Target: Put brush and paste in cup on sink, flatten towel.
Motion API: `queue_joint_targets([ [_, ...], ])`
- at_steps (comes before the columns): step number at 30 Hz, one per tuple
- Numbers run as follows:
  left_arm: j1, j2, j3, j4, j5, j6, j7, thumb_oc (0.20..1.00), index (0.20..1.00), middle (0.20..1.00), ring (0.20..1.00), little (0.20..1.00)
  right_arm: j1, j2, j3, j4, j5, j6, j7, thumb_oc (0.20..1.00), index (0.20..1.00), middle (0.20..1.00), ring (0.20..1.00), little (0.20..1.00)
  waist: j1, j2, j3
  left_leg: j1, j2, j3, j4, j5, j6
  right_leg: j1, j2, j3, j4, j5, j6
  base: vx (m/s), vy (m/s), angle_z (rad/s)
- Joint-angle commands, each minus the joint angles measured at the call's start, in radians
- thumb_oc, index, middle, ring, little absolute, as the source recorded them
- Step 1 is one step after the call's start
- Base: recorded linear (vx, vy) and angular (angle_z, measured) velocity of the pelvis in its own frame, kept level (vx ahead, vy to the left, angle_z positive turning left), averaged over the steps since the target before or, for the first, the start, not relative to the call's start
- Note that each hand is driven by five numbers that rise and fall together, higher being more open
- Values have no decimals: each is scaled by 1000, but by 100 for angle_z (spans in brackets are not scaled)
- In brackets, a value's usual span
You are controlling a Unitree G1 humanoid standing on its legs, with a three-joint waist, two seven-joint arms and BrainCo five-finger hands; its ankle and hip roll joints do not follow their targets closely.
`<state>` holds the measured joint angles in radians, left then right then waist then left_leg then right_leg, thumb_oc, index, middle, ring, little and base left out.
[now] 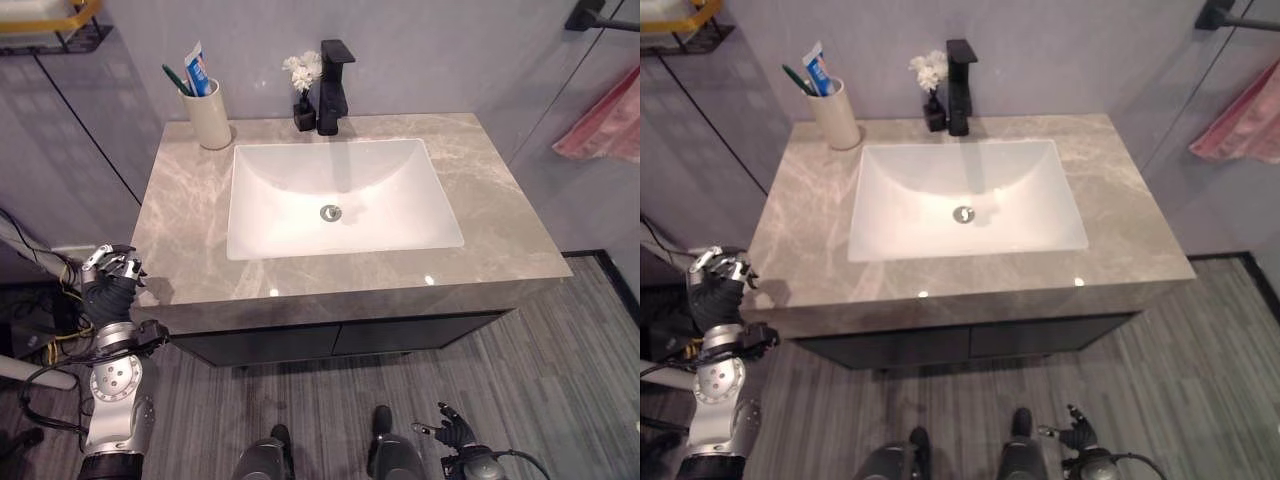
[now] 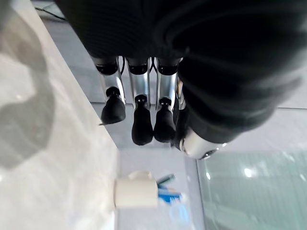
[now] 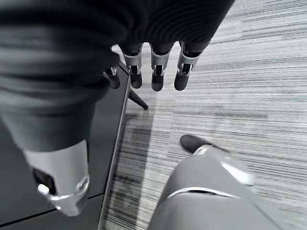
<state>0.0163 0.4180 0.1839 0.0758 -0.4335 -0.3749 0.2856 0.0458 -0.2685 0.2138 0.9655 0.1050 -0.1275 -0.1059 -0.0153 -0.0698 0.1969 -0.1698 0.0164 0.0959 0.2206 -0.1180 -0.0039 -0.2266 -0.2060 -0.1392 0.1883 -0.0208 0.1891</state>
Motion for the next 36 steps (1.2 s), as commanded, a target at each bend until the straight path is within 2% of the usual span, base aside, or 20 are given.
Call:
queue_joint_targets([
  [1, -16, -19, 20, -85, -1, -50, -9, 200, 200, 200, 200, 200, -26, -20, 27, -4, 9, -26, -5, 1000, 1000, 1000, 1000, 1000, -17, 52, 11, 293, -106, -30, -284, 35, 64, -147, 61, -78, 94, 168, -18, 129, -73, 30],
  [4, -12, -44, -2, -85, 0, -43, -20, 200, 200, 200, 200, 200, -11, -13, 31, 35, 14, -26, -7, 1000, 1000, 1000, 1000, 1000, -20, 47, -20, 310, -103, -41, -240, -12, 59, -65, 72, -94, 31, 123, -40, 204, -116, 18],
  [5, -4, -51, -5, -89, -7, -41, -25, 200, 200, 200, 200, 200, -9, -17, 34, 35, 9, -24, -9, 1000, 1000, 1000, 1000, 1000, -20, 47, -31, 311, -99, -36, -199, -35, 56, -36, 77, -104, 18, 109, -48, 263, -116, 24],
  [6, 12, -63, -17, -89, -20, -39, -40, 200, 200, 200, 200, 200, 6, -30, 40, 29, 3, -25, -10, 1000, 1000, 1000, 1000, 1000, -22, 49, -36, 301, -91, -14, -95, -71, 33, 40, 100, -116, -20, 72, -68, 251, -116, 13],
  [7, 12, -63, -17, -89, -20, -39, -40, 200, 200, 200, 200, 200, 6, -29, 40, 29, 3, -25, -10, 1000, 1000, 1000, 1000, 1000, -23, 47, -37, 297, -92, -15, -92, -69, 33, 40, 99, -116, -25, 77, -68, 203, -112, 4],
  [9, 2, -70, -32, -97, -36, -43, -46, 200, 200, 200, 200, 200, -2, -39, 37, 45, 5, -28, -20, 1000, 1000, 1000, 1000, 1000, -20, 43, -24, 218, -62, 14, 76, -14, -24, 96, 108, -131, -48, 58, -90, 58, -139, 11],
  [10, -27, -69, -50, -83, -55, -51, -46, 200, 200, 200, 200, 200, -12, -50, 31, 31, 14, -30, -34, 1000, 1000, 1000, 1000, 1000, -21, 33, 2, 140, -20, 43, 231, 66, -80, 130, 109, -153, -67, 40, -112, 15, -154, 14],
  [12, -41, -62, -63, -77, -58, -54, -43, 200, 200, 200, 200, 200, -12, -53, 30, 23, 15, -32, -41, 1000, 1000, 1000, 1000, 1000, -24, 27, 12, 98, 1, 54, 283, 88, -93, 137, 104, -164, -76, 36, -120, 0, -103, 28],
  [14, -68, -56, -79, -76, -59, -48, -36, 200, 200, 200, 200, 200, -6, -53, 26, 22, 12, -30, -52, 1000, 1000, 1000, 1000, 1000, -33, 20, 18, 57, 85, 120, 244, 95, -85, 161, 95, -189, -99, 25, -116, 100, -39, 30],
  [15, -87, -50, -94, -69, -56, -48, -28, 200, 200, 200, 200, 200, -6, -56, 17, 27, 11, -25, -64, 1000, 1000, 1000, 1000, 1000, -27, 12, 18, 17, 91, 120, 152, 46, -67, 196, 85, -181, -129, 20, -102, 240, 80, 37],
  [16, -89, -46, -94, -68, -51, -48, -24, 200, 200, 200, 200, 200, -9, -57, 12, 31, 10, -26, -69, 1000, 1000, 1000, 1000, 1000, -21, 16, 16, 11, 88, 93, 80, 65, -65, 205, 90, -165, -138, 21, -95, 266, 151, 50],
  [17, -89, -45, -96, -65, -50, -50, -20, 200, 200, 200, 200, 200, -12, -58, 11, 33, 7, -28, -75, 1000, 1000, 1000, 1000, 1000, -16, 21, 15, 14, 90, 64, -11, 112, -69, 206, 94, -149, -137, 20, -91, 219, 179, 13],
  [19, -100, -42, -97, -57, -47, -55, -6, 200, 200, 200, 200, 200, -18, -58, 16, 46, 0, -30, -90, 1000, 1000, 1000, 1000, 1000, -7, 43, 15, -6, 148, 16, -210, 240, -103, 221, 103, -125, -134, -3, -83, 240, 214, -11],
  [23, -119, -29, -96, -43, -43, -71, 11, 200, 200, 200, 200, 200, -29, -57, 15, 66, 0, -34, -103, 1000, 1000, 1000, 1000, 1000, 5, 49, 18, -24, 197, -26, -295, 303, -128, 252, 84, -87, -124, -23, -67, 220, 178, -26],
  [25, -119, -18, -90, -47, -44, -72, 3, 200, 200, 200, 200, 200, -26, -41, 2, 84, 3, -30, -98, 1000, 1000, 1000, 1000, 1000, 8, 59, -8, 12, 187, -17, -273, 293, -120, 283, 67, -60, -101, -52, -49, 389, 358, -54],
  [28, -135, -1, -107, -50, -40, -72, 0, 200, 200, 200, 200, 200, -26, -33, -14, 88, 10, -28, -100, 1000, 1000, 1000, 1000, 1000, 7, 41, -13, -13, 138, -4, -181, 249, -90, 290, 17, -35, -60, -43, -32, 206, 268, -40],
  [30, -140, 13, -106, -52, -34, -75, 6, 200, 200, 200, 200, 200, -29, -20, -28, 91, 20, -23, -104, 1000, 1000, 1000, 1000, 1000, 8, 25, -13, -17, 106, 26, -118, 200, -64, 271, -25, -13, -24, -9, -10, 195, 348, -5],
  [32, -142, 21, -109, -58, -32, -75, 6, 200, 200, 200, 200, 200, -33, -14, -31, 81, 24, -25, -105, 1000, 1000, 1000, 1000, 1000, 6, 19, -16, -16, 93, 42, -104, 182, -53, 261, -41, -5, -8, 14, 0, 132, 265, -15],
  [33, -140, 31, -108, -71, -18, -75, 12, 200, 200, 200, 200, 200, -38, -10, -26, 66, 18, -23, -99, 1000, 1000, 1000, 1000, 1000, 3, 17, -18, -9, 64, 58, -93, 151, -27, 240, -76, -1, 38, 70, 9, 164, 345, -19],
  [36, -136, 40, -106, -88, -7, -75, 16, 200, 200, 200, 200, 200, -45, -7, -18, 50, 11, -22, -96, 1000, 1000, 1000, 1000, 1000, 6, 18, -17, 19, 39, 74, -107, 133, -4, 203, -104, -6, 100, 122, 9, 123, 297, -25],
])
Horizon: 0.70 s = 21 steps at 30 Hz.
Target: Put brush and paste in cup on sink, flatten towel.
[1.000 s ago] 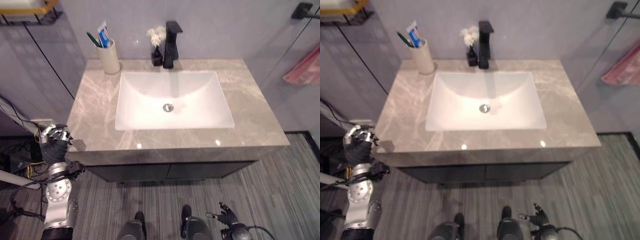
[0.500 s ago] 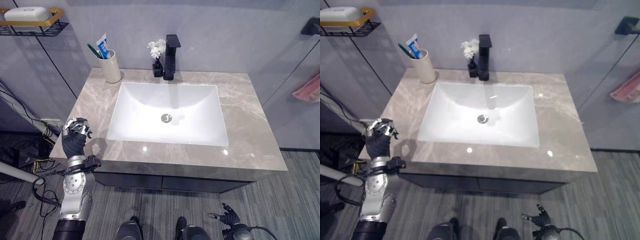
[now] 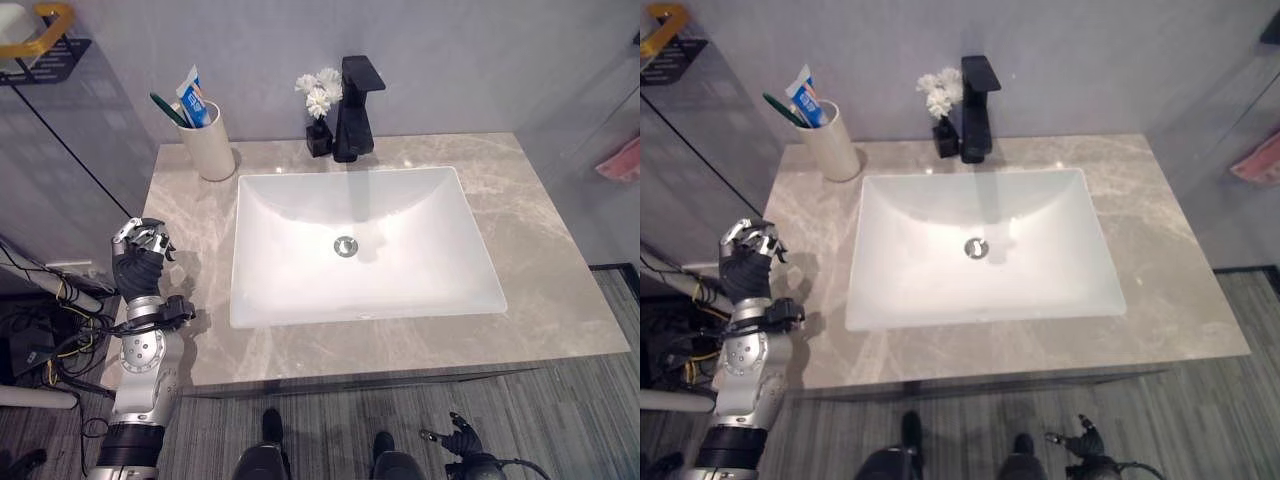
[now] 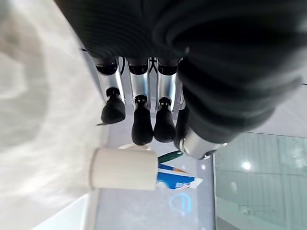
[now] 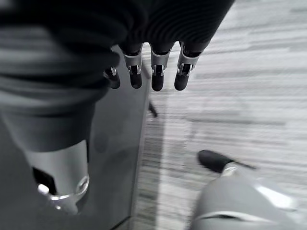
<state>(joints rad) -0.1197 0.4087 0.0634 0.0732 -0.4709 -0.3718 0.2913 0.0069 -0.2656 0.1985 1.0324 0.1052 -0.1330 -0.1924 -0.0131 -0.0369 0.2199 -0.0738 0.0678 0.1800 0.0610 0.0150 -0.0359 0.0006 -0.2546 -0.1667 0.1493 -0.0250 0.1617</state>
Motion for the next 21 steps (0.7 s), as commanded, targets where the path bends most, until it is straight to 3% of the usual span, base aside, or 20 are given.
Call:
queue_joint_targets([
  [1, 4, 59, 17, -104, 47, -77, 13, 200, 200, 200, 200, 200, -9, 0, 6, -29, 9, -17, -1, 1000, 1000, 1000, 1000, 1000, 5, -12, -31, -42, -28, 9, 28, -9, 48, -46, -79, -23, 206, 161, 31, 157, 426, -38],
  [2, 9, 61, 17, -108, 63, -71, 15, 200, 200, 200, 200, 200, -3, 6, 13, -37, 7, -20, 6, 1000, 1000, 1000, 1000, 1000, 4, -9, -29, -28, -35, 13, 17, -15, 55, -50, -70, -36, 239, 152, 30, 156, 394, -32],
  [3, 11, 64, 14, -111, 70, -69, 10, 200, 200, 200, 200, 200, 1, 9, 23, -55, 9, -26, 11, 1000, 1000, 1000, 1000, 1000, -10, -7, -27, -4, -45, 5, -8, -13, 60, -84, -16, 8, 278, 128, 23, 171, 323, -19],
  [4, 7, 59, 9, -105, 83, -64, 0, 200, 200, 200, 200, 200, 9, 16, 33, -55, 18, -33, 23, 1000, 1000, 1000, 1000, 1000, -27, 0, -26, 33, -57, -4, -52, -7, 62, -143, 82, 42, 255, 66, 6, 170, 286, -18],
  [5, 13, 58, 11, -106, 89, -61, -2, 200, 200, 200, 200, 200, 11, 17, 38, -60, 17, -38, 25, 1000, 1000, 1000, 1000, 1000, -28, 4, -25, 48, -62, 2, -68, -8, 63, -169, 101, 20, 233, 51, -6, 155, 235, 1],
  [8, 20, 60, 18, -115, 96, -58, 1, 200, 200, 200, 200, 200, 11, 17, 41, -58, 15, -40, 25, 1000, 1000, 1000, 1000, 1000, -32, -4, -14, 87, -75, 2, -95, -22, 55, -216, 76, -70, 66, 97, -5, 105, 32, -2],
  [10, 22, 60, 11, -107, 104, -66, 3, 200, 200, 200, 200, 200, 22, 18, 47, -70, 10, -47, 18, 1000, 1000, 1000, 1000, 1000, -55, -13, 0, 95, -80, -32, -77, -34, 56, -202, 92, 18, 17, 133, 15, 90, -15, 24],
  [12, 26, 56, 5, -98, 110, -58, -9, 200, 200, 200, 200, 200, 22, 19, 57, -52, 5, -44, 24, 1000, 1000, 1000, 1000, 1000, -48, -25, -13, 94, -91, -34, -99, -29, 57, -175, 112, 32, -42, 142, 14, 53, -14, 59],
  [14, 49, 61, 19, -93, 113, -50, -10, 200, 200, 200, 200, 200, 15, 9, 55, -47, -7, -38, 26, 1000, 1000, 1000, 1000, 1000, -30, -29, -31, 98, -90, -19, -119, -24, 55, -145, 101, -18, -82, 154, 18, 78, -46, 7],
  [21, 102, 92, 63, -71, 89, -33, -31, 200, 200, 200, 200, 200, -32, -6, 75, -67, -7, -37, 32, 1000, 1000, 1000, 1000, 1000, -14, -24, -34, 77, -88, -21, -122, -17, 47, -126, 121, 1, -143, 150, 10, 39, -43, -6],
])
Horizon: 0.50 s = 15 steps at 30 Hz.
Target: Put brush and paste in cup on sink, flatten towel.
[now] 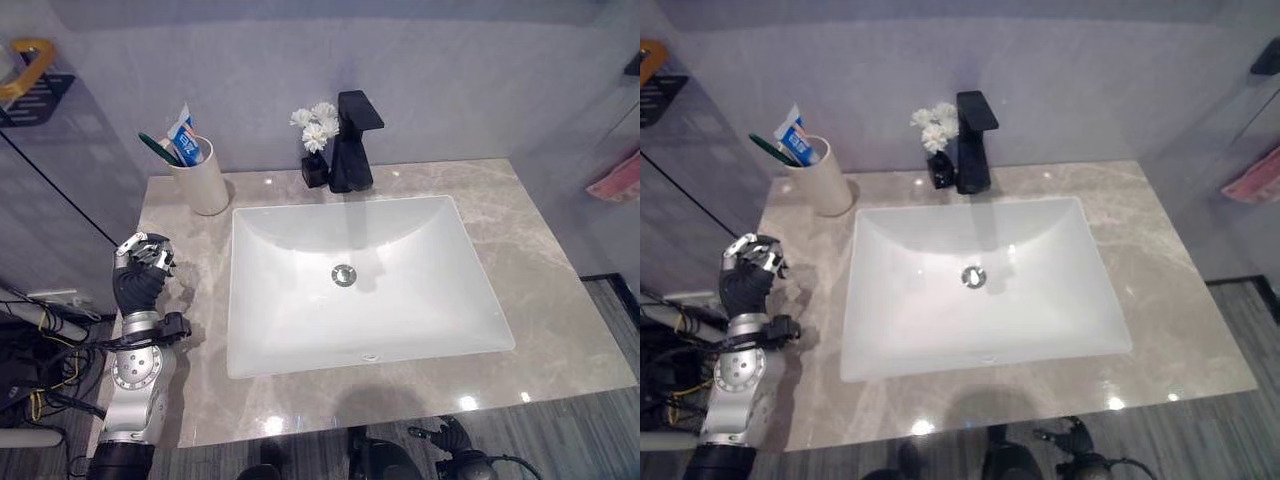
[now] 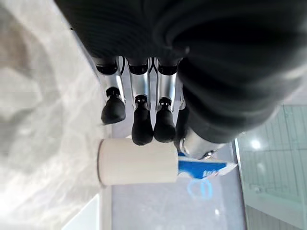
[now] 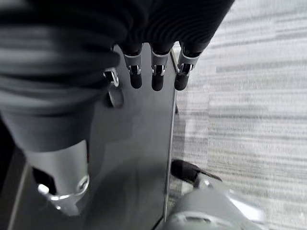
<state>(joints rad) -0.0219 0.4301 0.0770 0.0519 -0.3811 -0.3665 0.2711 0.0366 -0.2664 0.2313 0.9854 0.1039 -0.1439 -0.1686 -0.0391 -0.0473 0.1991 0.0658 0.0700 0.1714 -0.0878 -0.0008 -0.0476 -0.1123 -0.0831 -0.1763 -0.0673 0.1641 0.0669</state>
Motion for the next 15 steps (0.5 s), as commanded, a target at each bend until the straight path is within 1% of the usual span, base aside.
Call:
queue_joint_targets([
  [1, 14, 76, 56, -47, -11, -35, -20, 200, 200, 200, 200, 200, -80, -10, 49, -24, -6, -27, 10, 1000, 1000, 1000, 1000, 1000, 16, -9, -11, -71, -91, -13, 26, 2, 55, -14, -51, 7, 60, -35, 104, 6, -46, -9],
  [7, 6, 109, 38, -34, -11, -18, -37, 200, 200, 200, 200, 200, -170, -12, 108, -32, -44, -20, 14, 1000, 1000, 1000, 1000, 1000, 38, 16, -5, -110, -83, -30, 1, 30, 38, -12, -51, -23, 13, -27, 105, 20, -48, 4],
  [8, 5, 109, 38, -34, -11, -18, -37, 200, 200, 200, 200, 200, -171, -11, 108, -31, -44, -20, 14, 1000, 1000, 1000, 1000, 1000, 37, 16, -5, -111, -83, -32, 1, 31, 38, -13, -51, -24, 13, -27, 105, -14, -34, 19],
  [12, -59, 169, 39, -9, -8, -30, -18, 200, 200, 200, 200, 200, -294, 0, 203, -54, -81, -23, 8, 1000, 1000, 1000, 1000, 1000, 54, 29, 37, -174, -78, -39, 1, 51, 28, -63, -55, -29, 12, -19, 102, -70, -38, 9],
  [14, -119, 204, 19, 6, -1, -31, -3, 200, 200, 200, 200, 200, -342, 6, 248, -61, -105, -21, 12, 1000, 1000, 1000, 1000, 1000, 62, 32, 50, -205, -74, -51, 0, 64, 22, -86, -53, -33, 11, -17, 97, 5, -59, 3],
  [15, -122, 205, 17, 8, -1, -32, -3, 200, 200, 200, 200, 200, -343, 6, 247, -60, -106, -21, 11, 1000, 1000, 1000, 1000, 1000, 62, 32, 50, -206, -74, -52, 0, 64, 22, -87, -54, -34, 12, -17, 97, 40, -48, 17],
])
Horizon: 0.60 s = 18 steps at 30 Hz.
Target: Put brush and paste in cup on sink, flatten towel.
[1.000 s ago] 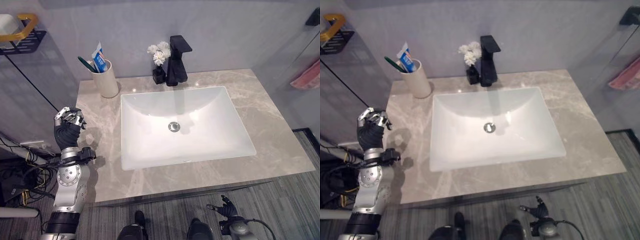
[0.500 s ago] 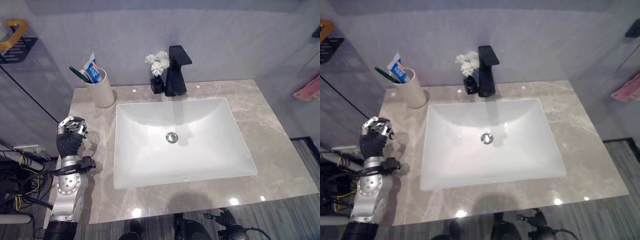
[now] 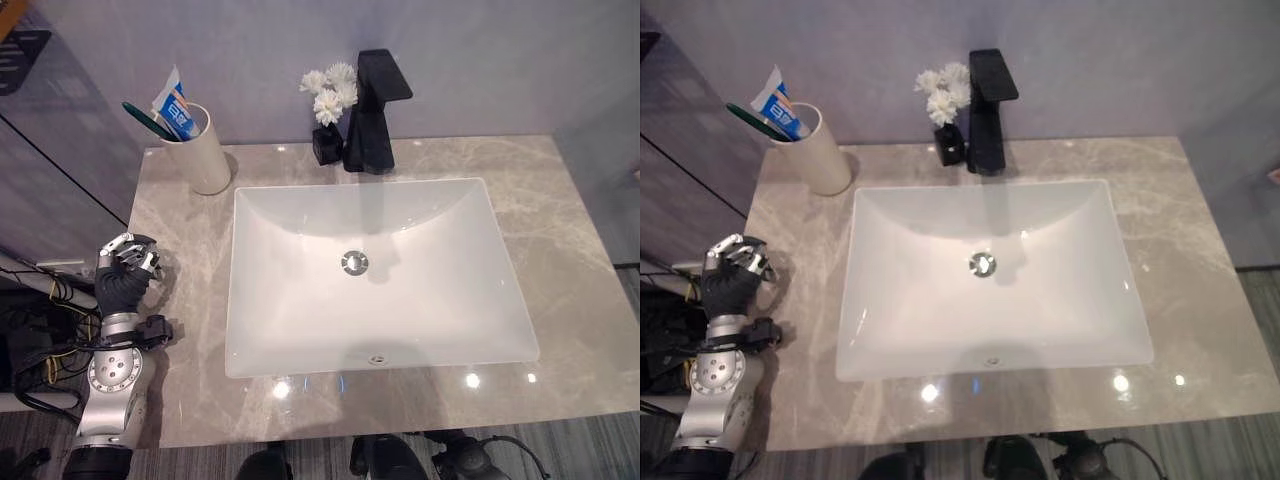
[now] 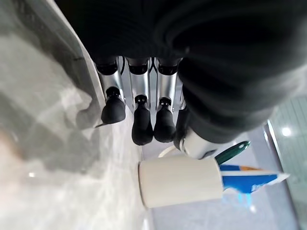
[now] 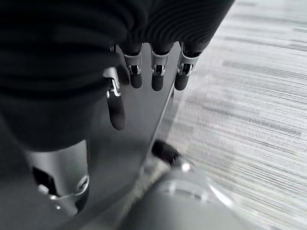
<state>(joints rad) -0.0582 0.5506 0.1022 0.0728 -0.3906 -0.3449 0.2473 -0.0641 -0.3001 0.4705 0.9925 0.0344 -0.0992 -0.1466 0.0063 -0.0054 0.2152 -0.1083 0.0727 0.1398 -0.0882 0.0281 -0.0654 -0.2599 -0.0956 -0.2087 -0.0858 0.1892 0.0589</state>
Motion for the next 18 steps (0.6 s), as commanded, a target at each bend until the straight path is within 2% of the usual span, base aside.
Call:
queue_joint_targets([
  [1, -117, 92, -18, -6, 16, -58, 36, 200, 200, 200, 200, 200, -253, 41, 22, -69, -47, -66, -8, 1000, 1000, 1000, 1000, 1000, 19, -8, 40, -40, -76, -27, 1, 37, 38, 57, -41, -8, 29, -42, 104, 35, -54, 24],
  [4, -234, 123, -70, 32, 36, -53, 80, 200, 200, 200, 200, 200, -291, 50, 45, -61, -52, -59, -21, 1000, 1000, 1000, 1000, 1000, 19, 7, 57, -81, -76, -51, 1, 50, 26, 38, -46, -30, 24, -44, 105, 28, -71, 25],
  [9, -324, 155, -122, 79, 43, -36, 90, 200, 200, 200, 200, 200, -324, 66, 29, 4, -41, -49, -47, 1000, 1000, 1000, 1000, 1000, 18, 31, 65, -118, -79, -72, 1, 60, 18, 21, -56, -53, 22, -42, 105, 25, -36, 24],
  [14, -400, 215, -165, 123, 112, -3, 118, 200, 200, 200, 200, 200, -344, 71, 8, 33, -17, -46, -68, 1000, 1000, 1000, 1000, 1000, 17, 54, 69, -148, -85, -86, 1, 69, 11, 10, -65, -74, 7, -31, 112, 17, -22, 15],
  [18, -447, 244, -172, 174, 133, 7, 149, 200, 200, 200, 200, 200, -352, 70, 6, 27, 0, -52, -74, 1000, 1000, 1000, 1000, 1000, 11, 55, 70, -170, -81, -76, 1, 72, 8, -11, -65, -66, 0, -19, 118, 1, 6, 4],
])
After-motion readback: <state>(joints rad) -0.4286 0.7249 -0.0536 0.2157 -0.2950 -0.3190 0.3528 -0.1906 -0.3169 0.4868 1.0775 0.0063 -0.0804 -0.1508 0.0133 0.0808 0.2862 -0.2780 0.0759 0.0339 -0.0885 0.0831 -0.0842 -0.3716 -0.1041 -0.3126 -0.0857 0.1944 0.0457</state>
